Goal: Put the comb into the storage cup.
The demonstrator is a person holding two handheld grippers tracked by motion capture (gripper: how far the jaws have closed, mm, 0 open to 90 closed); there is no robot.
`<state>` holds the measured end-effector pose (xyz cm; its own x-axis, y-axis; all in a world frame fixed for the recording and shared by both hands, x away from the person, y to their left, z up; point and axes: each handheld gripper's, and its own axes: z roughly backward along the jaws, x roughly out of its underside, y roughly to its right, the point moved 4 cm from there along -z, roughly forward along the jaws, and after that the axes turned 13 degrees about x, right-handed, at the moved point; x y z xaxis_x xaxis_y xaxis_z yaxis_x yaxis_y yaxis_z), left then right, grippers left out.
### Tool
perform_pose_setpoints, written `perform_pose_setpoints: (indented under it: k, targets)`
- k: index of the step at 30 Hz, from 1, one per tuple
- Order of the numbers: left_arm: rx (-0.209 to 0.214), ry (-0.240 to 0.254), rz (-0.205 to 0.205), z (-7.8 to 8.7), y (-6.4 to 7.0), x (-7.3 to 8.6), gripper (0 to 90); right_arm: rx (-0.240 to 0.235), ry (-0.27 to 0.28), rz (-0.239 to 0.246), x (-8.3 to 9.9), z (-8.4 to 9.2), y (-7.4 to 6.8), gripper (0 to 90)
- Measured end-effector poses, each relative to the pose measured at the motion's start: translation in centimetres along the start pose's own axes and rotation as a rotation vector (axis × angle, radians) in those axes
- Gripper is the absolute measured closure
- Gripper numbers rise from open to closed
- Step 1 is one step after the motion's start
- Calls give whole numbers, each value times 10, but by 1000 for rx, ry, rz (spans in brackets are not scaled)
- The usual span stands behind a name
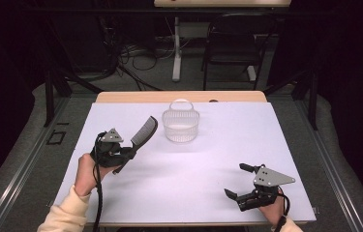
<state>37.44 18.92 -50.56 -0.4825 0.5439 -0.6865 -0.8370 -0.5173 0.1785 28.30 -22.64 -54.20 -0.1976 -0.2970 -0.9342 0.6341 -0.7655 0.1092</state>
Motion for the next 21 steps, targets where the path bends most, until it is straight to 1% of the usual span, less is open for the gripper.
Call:
perform_pose_setpoints:
  k: [14,16,21]
  targets:
    - [-12,49,5,-2,-1,-1,727,0,1,-1,0,0,0,3]
    - [-20,66,6,-3,-1,-1,727,0,0,0,0,0,0,3]
    - [-27,85,3,-3,-1,-2,727,2,0,-4,0,0,0,3]
